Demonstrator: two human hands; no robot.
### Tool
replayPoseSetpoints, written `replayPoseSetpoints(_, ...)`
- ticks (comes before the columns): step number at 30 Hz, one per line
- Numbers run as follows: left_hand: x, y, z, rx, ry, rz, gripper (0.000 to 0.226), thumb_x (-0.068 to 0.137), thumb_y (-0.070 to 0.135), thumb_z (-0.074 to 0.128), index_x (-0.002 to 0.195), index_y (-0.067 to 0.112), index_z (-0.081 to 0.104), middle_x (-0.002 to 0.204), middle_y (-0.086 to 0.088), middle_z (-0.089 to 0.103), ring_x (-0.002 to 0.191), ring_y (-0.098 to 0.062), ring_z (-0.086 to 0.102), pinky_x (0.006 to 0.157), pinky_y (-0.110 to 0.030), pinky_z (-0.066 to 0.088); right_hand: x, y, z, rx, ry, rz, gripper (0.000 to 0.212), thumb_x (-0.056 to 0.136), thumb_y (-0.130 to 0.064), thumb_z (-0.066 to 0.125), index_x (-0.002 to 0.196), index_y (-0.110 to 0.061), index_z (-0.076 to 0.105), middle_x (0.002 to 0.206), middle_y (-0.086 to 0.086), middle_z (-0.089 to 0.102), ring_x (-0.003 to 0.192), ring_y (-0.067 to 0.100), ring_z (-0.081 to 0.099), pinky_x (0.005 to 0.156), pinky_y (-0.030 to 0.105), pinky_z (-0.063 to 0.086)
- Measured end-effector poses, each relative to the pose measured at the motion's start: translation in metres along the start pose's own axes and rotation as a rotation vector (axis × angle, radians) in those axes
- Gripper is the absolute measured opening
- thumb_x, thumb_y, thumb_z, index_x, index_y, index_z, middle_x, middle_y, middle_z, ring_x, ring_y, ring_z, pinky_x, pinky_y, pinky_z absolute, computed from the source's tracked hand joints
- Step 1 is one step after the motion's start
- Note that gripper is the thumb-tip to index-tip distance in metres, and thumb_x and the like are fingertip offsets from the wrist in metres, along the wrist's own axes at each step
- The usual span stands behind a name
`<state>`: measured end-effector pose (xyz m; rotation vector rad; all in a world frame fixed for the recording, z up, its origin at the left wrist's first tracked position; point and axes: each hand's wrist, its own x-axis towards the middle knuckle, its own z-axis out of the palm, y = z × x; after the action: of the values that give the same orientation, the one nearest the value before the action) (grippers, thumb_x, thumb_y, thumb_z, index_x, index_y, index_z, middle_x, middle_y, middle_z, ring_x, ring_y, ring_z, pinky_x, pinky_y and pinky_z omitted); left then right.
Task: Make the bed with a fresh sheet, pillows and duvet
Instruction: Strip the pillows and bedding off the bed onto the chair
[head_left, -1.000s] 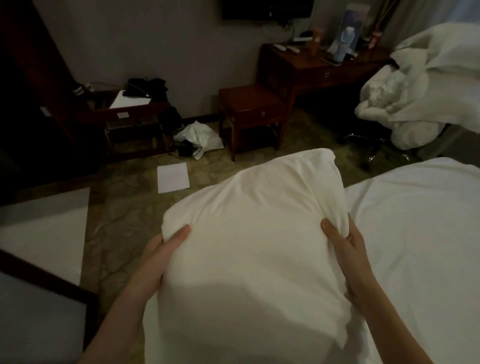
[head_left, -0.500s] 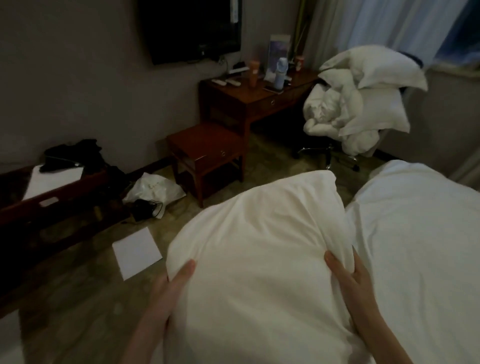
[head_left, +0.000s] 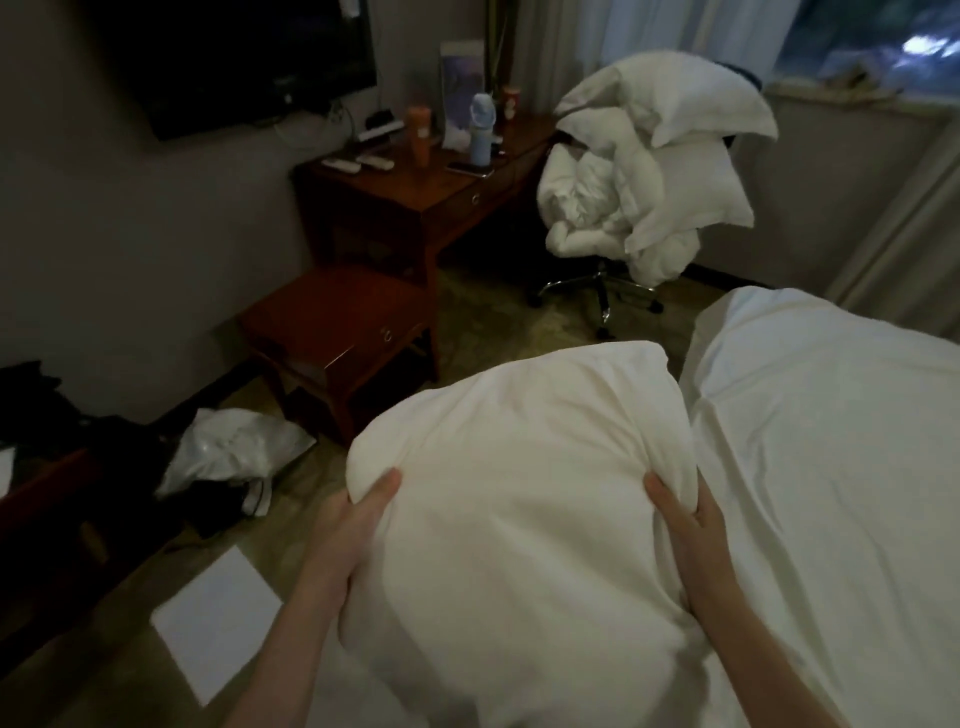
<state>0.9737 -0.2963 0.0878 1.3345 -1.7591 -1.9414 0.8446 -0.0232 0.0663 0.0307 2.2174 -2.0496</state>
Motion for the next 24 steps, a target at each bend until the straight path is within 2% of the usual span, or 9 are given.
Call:
replayPoseSetpoints(2, 0.037, 0.021, 0.009, 0.023, -0.043, 0.005, 0.060, 0.080, 0.046, 0.069, 0.128, 0.011, 0.057, 0.102, 0.001, 0.062, 0.083, -0.019, 0.057, 0.084, -0.036, 0.045, 0.028, -0.005, 0.018, -0.002, 0.053, -0.004, 0.050, 0.091, -0.024, 0.062, 0.139, -0.016, 0.048, 0.128, 0.000, 0.058, 0.119, 0.021, 0.053, 0.100, 0.034, 0.041)
replayPoseSetpoints(4, 0.068, 0.037, 0.019, 0.047, -0.093, -0.014, 0.063, 0.076, 0.050, 0.072, 0.126, 0.014, 0.058, 0.115, -0.005, 0.064, 0.095, -0.027, 0.060, 0.092, -0.044, 0.048, 0.051, -0.012, 0.031, -0.011, 0.085, -0.018, 0.047, 0.092, -0.021, 0.061, 0.137, -0.016, 0.049, 0.121, -0.003, 0.059, 0.114, 0.016, 0.054, 0.092, 0.025, 0.041)
replayPoseSetpoints(6, 0.094, 0.049, 0.028, 0.068, -0.143, -0.030, 0.063, 0.075, 0.052, 0.072, 0.124, 0.015, 0.060, 0.112, -0.005, 0.066, 0.098, -0.029, 0.061, 0.092, -0.048, 0.049, 0.068, -0.016, 0.038, -0.028, 0.126, -0.025, 0.045, 0.092, -0.019, 0.061, 0.136, -0.018, 0.049, 0.119, -0.006, 0.058, 0.112, 0.012, 0.054, 0.090, 0.021, 0.040)
replayPoseSetpoints(9, 0.130, 0.059, 0.045, 0.093, -0.213, -0.040, 0.054, 0.078, 0.047, 0.071, 0.120, 0.015, 0.060, 0.098, 0.001, 0.066, 0.092, -0.024, 0.061, 0.086, -0.041, 0.049, 0.089, -0.018, 0.044, -0.050, 0.220, -0.006, 0.046, 0.092, -0.015, 0.061, 0.135, -0.022, 0.048, 0.123, -0.008, 0.056, 0.114, 0.009, 0.051, 0.094, 0.022, 0.037)
replayPoseSetpoints(11, 0.155, 0.063, 0.058, 0.120, -0.248, -0.059, 0.053, 0.079, 0.046, 0.070, 0.121, 0.016, 0.059, 0.094, 0.003, 0.063, 0.092, -0.024, 0.060, 0.089, -0.043, 0.048, 0.105, -0.011, 0.048, -0.073, 0.274, 0.012, 0.048, 0.091, -0.014, 0.062, 0.137, -0.017, 0.049, 0.129, -0.006, 0.056, 0.117, 0.011, 0.052, 0.095, 0.022, 0.037)
replayPoseSetpoints(14, 0.203, 0.072, 0.080, 0.140, -0.286, -0.082, 0.059, 0.077, 0.048, 0.071, 0.124, 0.014, 0.058, 0.103, -0.001, 0.064, 0.096, -0.027, 0.060, 0.095, -0.050, 0.047, 0.134, 0.000, 0.060, -0.101, 0.346, 0.028, 0.049, 0.091, -0.014, 0.063, 0.138, -0.014, 0.049, 0.130, -0.003, 0.057, 0.118, 0.012, 0.054, 0.095, 0.022, 0.040)
replayPoseSetpoints(18, 0.286, 0.098, 0.117, 0.149, -0.356, -0.100, 0.059, 0.080, 0.046, 0.069, 0.126, 0.013, 0.056, 0.105, -0.004, 0.063, 0.090, -0.024, 0.057, 0.086, -0.040, 0.046, 0.198, 0.008, 0.089, -0.131, 0.421, 0.039, 0.050, 0.090, -0.014, 0.064, 0.137, -0.014, 0.050, 0.132, 0.002, 0.058, 0.121, 0.018, 0.054, 0.101, 0.030, 0.041)
replayPoseSetpoints(21, 0.350, 0.136, 0.146, 0.193, -0.408, -0.071, 0.060, 0.083, 0.046, 0.065, 0.131, 0.013, 0.051, 0.110, -0.005, 0.058, 0.085, -0.019, 0.052, 0.084, -0.038, 0.042, 0.256, -0.001, 0.115, -0.134, 0.467, 0.042, 0.050, 0.090, -0.014, 0.064, 0.138, -0.013, 0.050, 0.133, 0.003, 0.058, 0.122, 0.020, 0.054, 0.099, 0.029, 0.040)
replayPoseSetpoints(24, 0.411, 0.183, 0.172, 0.224, -0.462, -0.025, 0.061, 0.082, 0.046, 0.065, 0.132, 0.012, 0.051, 0.118, -0.007, 0.058, 0.092, -0.022, 0.052, 0.088, -0.041, 0.042, 0.305, -0.018, 0.143, -0.116, 0.497, 0.049, 0.055, 0.089, -0.019, 0.067, 0.140, -0.013, 0.047, 0.134, 0.005, 0.056, 0.123, 0.021, 0.053, 0.100, 0.030, 0.040)
